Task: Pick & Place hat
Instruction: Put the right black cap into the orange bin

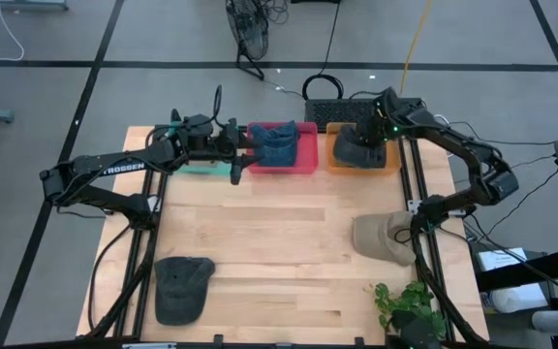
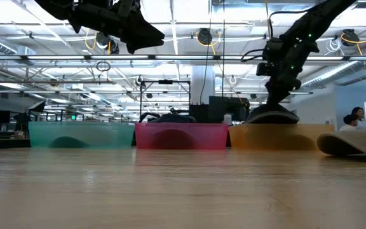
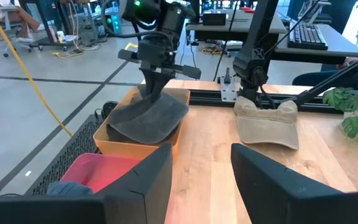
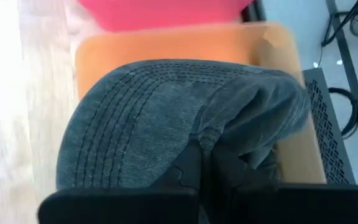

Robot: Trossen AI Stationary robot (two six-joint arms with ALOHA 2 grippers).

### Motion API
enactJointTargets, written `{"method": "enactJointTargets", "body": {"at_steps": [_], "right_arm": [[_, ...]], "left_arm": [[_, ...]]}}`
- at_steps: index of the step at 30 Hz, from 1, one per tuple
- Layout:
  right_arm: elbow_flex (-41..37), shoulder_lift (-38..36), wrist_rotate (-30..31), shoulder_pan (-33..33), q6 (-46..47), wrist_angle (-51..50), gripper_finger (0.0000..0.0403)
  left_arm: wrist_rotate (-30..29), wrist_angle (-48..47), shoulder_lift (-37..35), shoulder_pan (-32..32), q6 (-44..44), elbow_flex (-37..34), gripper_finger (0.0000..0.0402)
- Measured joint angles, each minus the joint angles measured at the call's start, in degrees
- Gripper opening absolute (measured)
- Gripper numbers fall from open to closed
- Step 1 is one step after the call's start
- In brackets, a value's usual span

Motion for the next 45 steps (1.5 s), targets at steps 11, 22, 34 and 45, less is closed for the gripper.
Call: {"method": "enactJointTargets", "body": {"at_steps": [11, 22, 34, 45], "right_arm": [[-1.8, 0.7, 22.0, 4.0, 0.9, 4.3, 0.0004], [-1.8, 0.7, 24.6, 8.1, 4.8, 2.7, 0.0065], [-1.8, -1.4, 33.7, 12.7, 13.5, -4.9, 0.0098], [-1.8, -11.2, 20.7, 15.5, 30.2, -2.7, 0.0097]], "left_arm": [[0.0, -0.3, 0.0, 0.0, -0.2, 0.0, 0.0175], [-0.1, -1.3, 0.0, 0.0, 0.0, 0.0, 0.0175], [-0.1, -1.6, 0.0, 0.0, -0.3, 0.0, 0.0175], [-0.1, -1.6, 0.0, 0.0, -0.3, 0.0, 0.0175]]}}
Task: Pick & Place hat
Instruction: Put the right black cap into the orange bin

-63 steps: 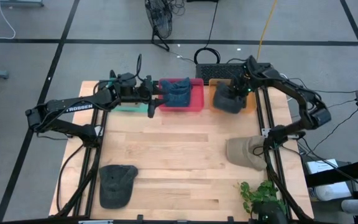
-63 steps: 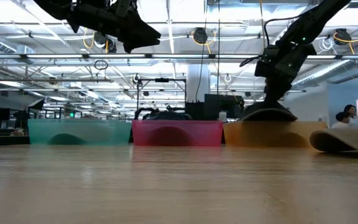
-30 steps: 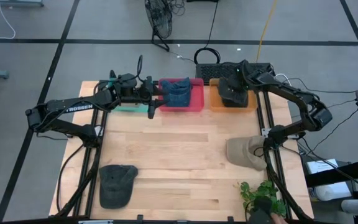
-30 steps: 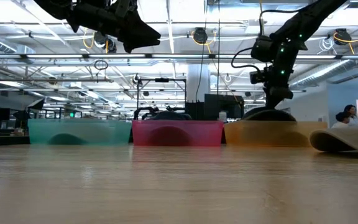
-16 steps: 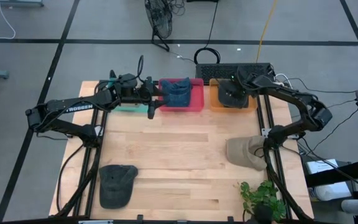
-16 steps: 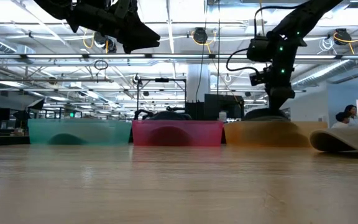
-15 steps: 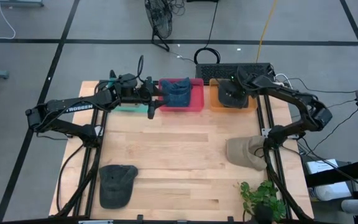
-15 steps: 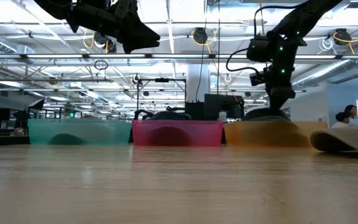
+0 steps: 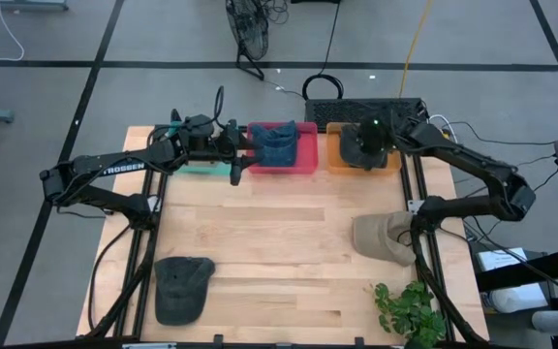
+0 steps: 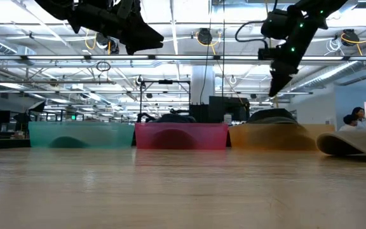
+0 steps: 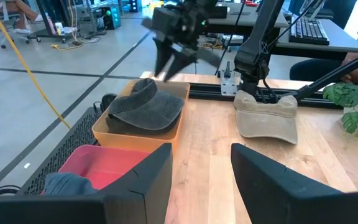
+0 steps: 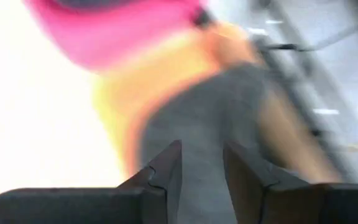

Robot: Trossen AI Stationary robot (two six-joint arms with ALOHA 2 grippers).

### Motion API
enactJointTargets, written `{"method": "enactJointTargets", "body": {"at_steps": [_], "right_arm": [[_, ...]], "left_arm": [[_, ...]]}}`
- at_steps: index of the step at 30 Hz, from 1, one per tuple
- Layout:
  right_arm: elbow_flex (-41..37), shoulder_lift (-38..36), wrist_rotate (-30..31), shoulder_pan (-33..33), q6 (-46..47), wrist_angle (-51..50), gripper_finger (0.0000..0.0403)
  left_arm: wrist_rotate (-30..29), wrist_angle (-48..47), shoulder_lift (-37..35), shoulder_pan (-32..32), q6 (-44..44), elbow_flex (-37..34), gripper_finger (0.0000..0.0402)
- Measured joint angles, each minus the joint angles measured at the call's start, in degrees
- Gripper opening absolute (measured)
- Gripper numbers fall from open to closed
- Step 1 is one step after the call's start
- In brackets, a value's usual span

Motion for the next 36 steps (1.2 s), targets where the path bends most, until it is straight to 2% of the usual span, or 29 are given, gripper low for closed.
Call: {"method": "enactJointTargets", "body": {"at_steps": [2, 6, 9, 18, 24, 29, 36], "right_arm": [[-0.2, 0.2, -5.3, 0.1, 5.2, 0.5, 0.0094], [-3.0, 2.3, -2.3, -0.3, 11.1, 3.6, 0.008], [-5.9, 3.8, -2.3, -1.5, 14.4, 5.0, 0.0072], [-15.0, 5.9, 0.1, -3.9, 15.5, 15.1, 0.0068], [-19.6, 5.3, -3.5, -4.3, 12.8, 15.7, 0.0068], [-20.0, 2.0, -3.9, -4.3, 12.8, 15.2, 0.0068], [-20.1, -9.4, -3.7, -4.3, 12.8, 16.6, 0.0068]], "left_arm": [[0.0, 0.0, 0.0, 0.0, 0.0, 0.0, 0.0175], [0.0, 0.0, 0.0, 0.0, -0.3, 0.0, 0.0175], [0.0, -0.1, 0.0, 0.0, -0.1, 0.0, 0.0175], [0.0, -0.4, 0.0, 0.0, 0.5, 0.0, 0.0175], [0.0, -0.4, 0.0, 0.0, 0.5, 0.0, 0.0175], [-0.3, -0.4, 0.0, 0.0, 0.4, 0.0, 0.0175], [-0.5, -0.8, 0.0, 0.0, 0.4, 0.0, 0.0175]]}}
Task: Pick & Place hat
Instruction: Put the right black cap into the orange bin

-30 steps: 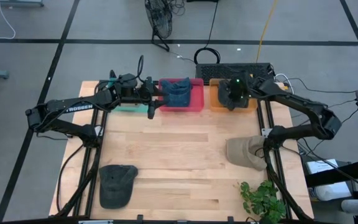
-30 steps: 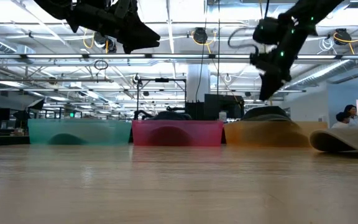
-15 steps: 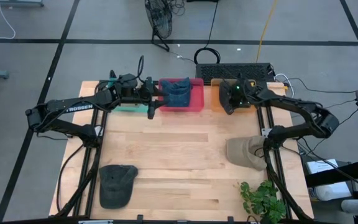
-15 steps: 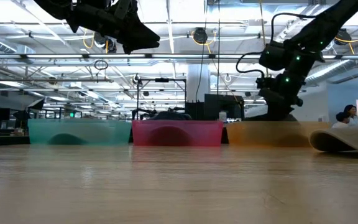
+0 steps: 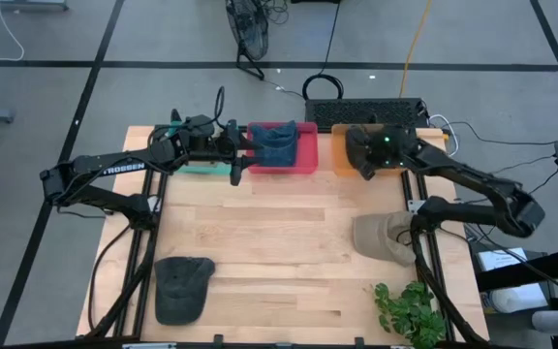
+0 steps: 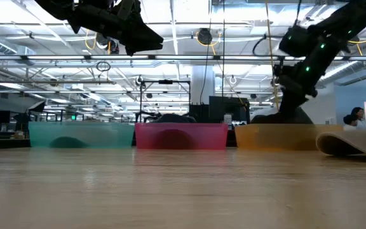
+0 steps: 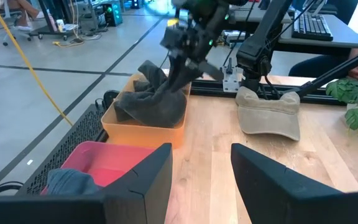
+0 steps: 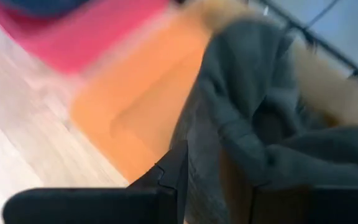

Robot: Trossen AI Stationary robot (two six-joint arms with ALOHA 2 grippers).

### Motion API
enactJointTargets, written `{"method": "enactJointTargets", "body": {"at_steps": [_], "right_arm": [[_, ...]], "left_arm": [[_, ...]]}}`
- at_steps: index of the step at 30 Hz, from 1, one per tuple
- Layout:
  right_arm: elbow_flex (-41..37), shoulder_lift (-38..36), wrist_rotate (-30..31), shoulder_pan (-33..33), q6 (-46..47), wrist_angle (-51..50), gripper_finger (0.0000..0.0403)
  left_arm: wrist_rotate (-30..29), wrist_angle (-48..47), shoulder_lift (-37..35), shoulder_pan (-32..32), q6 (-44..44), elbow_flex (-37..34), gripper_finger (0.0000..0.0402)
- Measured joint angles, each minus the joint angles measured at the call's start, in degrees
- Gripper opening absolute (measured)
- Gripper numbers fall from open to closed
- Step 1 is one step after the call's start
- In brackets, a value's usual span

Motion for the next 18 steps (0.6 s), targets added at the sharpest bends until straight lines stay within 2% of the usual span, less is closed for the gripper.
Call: {"method": "enactJointTargets", "body": {"at_steps": [5, 8, 10, 13, 18], "right_arm": [[0.1, -6.6, 0.2, 0.0, 0.3, 2.2, 0.0068], [0.1, -7.6, 3.7, 0.0, -0.5, 2.2, 0.0068], [0.1, -7.1, 6.2, 0.0, -1.4, 2.1, 0.0069], [0.1, -5.1, 6.5, 0.0, -2.7, 0.5, 0.0077], [0.2, -0.2, 9.0, 0.0, -4.2, -3.0, 0.0113]], "left_arm": [[0.0, 0.0, 0.0, 0.0, 0.0, 0.0, 0.0175], [0.0, 0.0, 0.0, 0.0, 0.0, 0.0, 0.0175], [0.0, 0.0, 0.0, 0.0, 0.0, 0.0, 0.0175], [0.0, 0.0, 0.0, 0.0, 0.0, 0.0, 0.0175], [0.0, 0.0, 0.0, 0.0, 0.2, 0.0, 0.0175]]}}
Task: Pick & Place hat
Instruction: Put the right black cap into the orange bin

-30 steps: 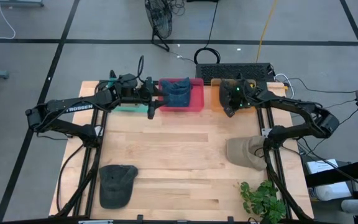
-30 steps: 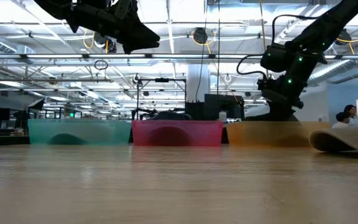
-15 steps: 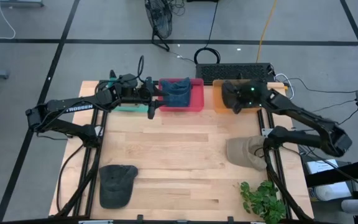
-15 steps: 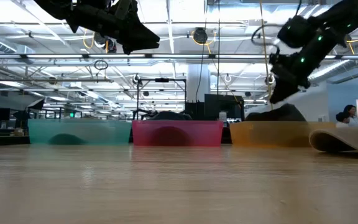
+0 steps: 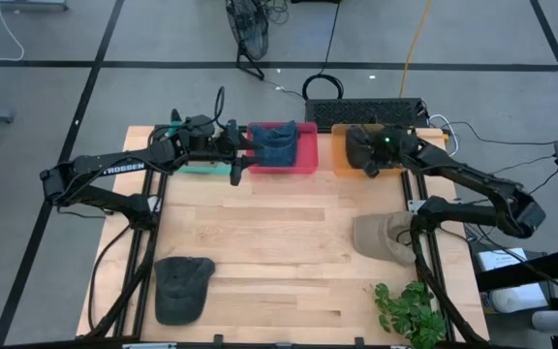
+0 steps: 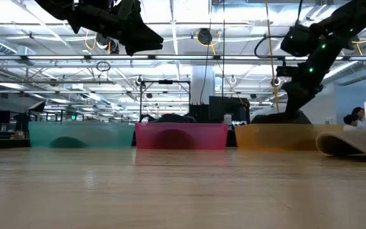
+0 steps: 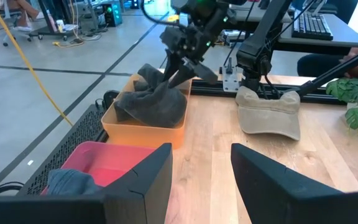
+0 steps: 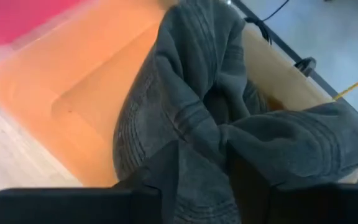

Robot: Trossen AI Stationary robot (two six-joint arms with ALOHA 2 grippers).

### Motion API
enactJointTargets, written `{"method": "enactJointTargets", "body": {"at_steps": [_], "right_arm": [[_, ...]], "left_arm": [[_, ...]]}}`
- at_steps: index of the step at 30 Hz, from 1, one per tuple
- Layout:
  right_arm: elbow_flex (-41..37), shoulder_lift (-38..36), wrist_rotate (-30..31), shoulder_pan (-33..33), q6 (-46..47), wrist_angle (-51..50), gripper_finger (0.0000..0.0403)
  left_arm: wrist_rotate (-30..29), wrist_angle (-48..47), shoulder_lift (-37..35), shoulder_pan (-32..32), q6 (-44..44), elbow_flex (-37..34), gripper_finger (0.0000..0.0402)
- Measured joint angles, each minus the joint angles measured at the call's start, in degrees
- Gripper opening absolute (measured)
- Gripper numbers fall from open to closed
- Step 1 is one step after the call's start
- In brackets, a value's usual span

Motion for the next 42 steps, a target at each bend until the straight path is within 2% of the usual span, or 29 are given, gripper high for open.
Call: {"method": "enactJointTargets", "body": {"at_steps": [5, 8, 11, 15, 19, 26, 30, 32, 36, 42], "right_arm": [[0.1, 3.5, 0.0, 0.1, -0.8, 2.9, 0.0149], [0.0, 4.7, 0.0, 0.1, -3.1, 4.7, 0.015], [0.0, 5.4, 0.1, 0.1, -5.2, 5.3, 0.0119], [0.0, 5.1, -0.1, 0.0, -7.8, 5.6, 0.0027], [-0.1, 2.7, -4.6, 0.1, -8.7, 6.3, 0.0005], [4.2, -4.3, -14.8, 0.1, -5.6, 7.1, 0.0], [6.8, -6.2, -17.8, 0.1, -4.4, 5.8, 0.0], [8.0, -6.2, -17.8, 0.0, -4.4, 3.0, 0.0], [8.3, -5.6, -13.5, -1.0, -4.2, -1.3, 0.0], [8.3, -1.2, -13.6, -1.4, -3.1, -1.7, 0.0007]], "left_arm": [[0.0, 0.0, 0.0, 0.0, 0.0, 0.0, 0.0175], [0.0, 0.0, 0.0, 0.0, 0.0, 0.0, 0.0175], [0.0, 0.0, 0.0, 0.0, 0.0, 0.0, 0.0175], [0.0, -0.1, 0.0, 0.0, 0.1, 0.0, 0.0175], [0.0, -0.2, 0.0, 0.0, 0.2, 0.0, 0.0175], [-2.5, -0.2, 0.0, 0.0, 1.0, 0.0, 0.0175], [-2.8, -0.2, 0.0, 0.0, 0.8, 0.0, 0.0175], [-2.8, -0.4, 0.0, 0.0, 0.8, 0.0, 0.0175], [-2.8, -0.5, 0.0, 0.0, 0.9, 0.0, 0.0175], [-2.8, -0.5, 0.0, 0.0, 0.9, 0.0, 0.0175]]}}
